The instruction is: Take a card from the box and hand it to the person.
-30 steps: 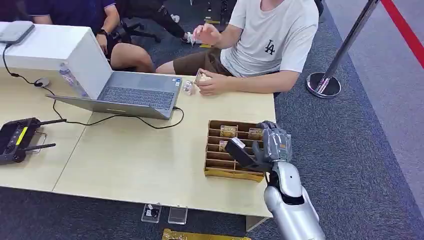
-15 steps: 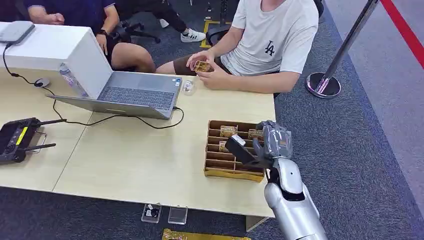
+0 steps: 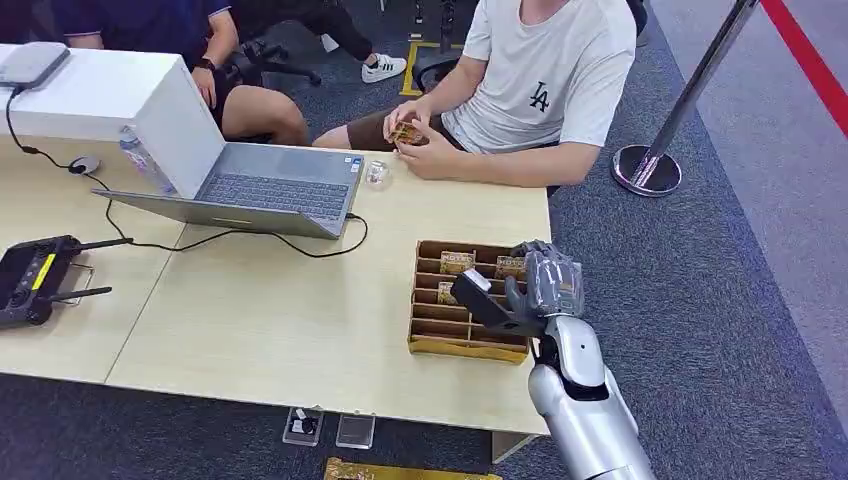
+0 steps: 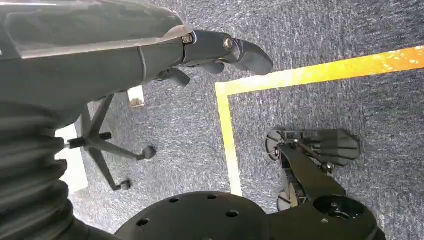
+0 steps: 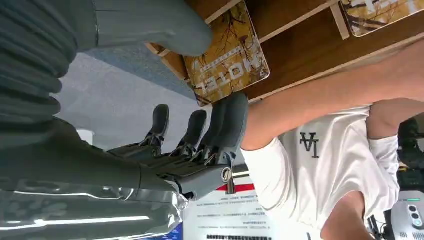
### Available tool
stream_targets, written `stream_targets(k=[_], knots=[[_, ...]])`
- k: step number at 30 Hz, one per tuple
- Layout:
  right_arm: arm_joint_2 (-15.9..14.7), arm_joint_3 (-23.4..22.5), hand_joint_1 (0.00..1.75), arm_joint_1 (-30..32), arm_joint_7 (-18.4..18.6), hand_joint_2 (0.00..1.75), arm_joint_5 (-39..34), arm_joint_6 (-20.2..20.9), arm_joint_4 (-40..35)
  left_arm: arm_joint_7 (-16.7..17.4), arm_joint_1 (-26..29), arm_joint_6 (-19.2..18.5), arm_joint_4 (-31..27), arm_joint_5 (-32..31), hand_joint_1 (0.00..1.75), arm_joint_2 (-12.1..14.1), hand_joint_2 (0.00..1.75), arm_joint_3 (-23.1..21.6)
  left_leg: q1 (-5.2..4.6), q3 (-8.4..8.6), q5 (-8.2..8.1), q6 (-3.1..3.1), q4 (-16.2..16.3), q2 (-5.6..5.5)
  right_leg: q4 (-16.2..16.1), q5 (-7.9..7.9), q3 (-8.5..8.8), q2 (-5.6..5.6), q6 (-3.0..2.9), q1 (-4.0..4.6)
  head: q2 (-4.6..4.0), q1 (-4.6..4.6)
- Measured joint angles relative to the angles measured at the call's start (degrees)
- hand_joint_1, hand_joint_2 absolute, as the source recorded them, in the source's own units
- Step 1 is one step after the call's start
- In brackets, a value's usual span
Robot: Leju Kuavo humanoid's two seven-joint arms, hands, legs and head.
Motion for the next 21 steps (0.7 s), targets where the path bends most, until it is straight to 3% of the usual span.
stream_targets(k=[17, 21], knots=[[0.3, 0.1, 0.77, -0.4, 0.0, 1.75, -0.3, -0.2, 1.3, 0.0, 0.0, 0.0, 0.0, -0.2, 0.00, 0.0, 1.75, 0.4, 0.00, -0.01, 0.00, 0.00, 0.0, 0.00, 0.0, 0.00, 0.00, 0.00, 0.00, 0.00, 0.00, -0.02], [0.3, 0.1, 0.99, -0.4, 0.0, 1.75, -0.5, -0.4, 1.6, -0.2, 0.0, 0.0, 0.0, -0.3, 0.00, 0.0, 1.75, 0.4, 0.00, 0.00, 0.00, 0.00, 0.0, 0.00, 0.0, 0.00, 0.00, 0.00, 0.00, 0.00, 0.00, 0.00]])
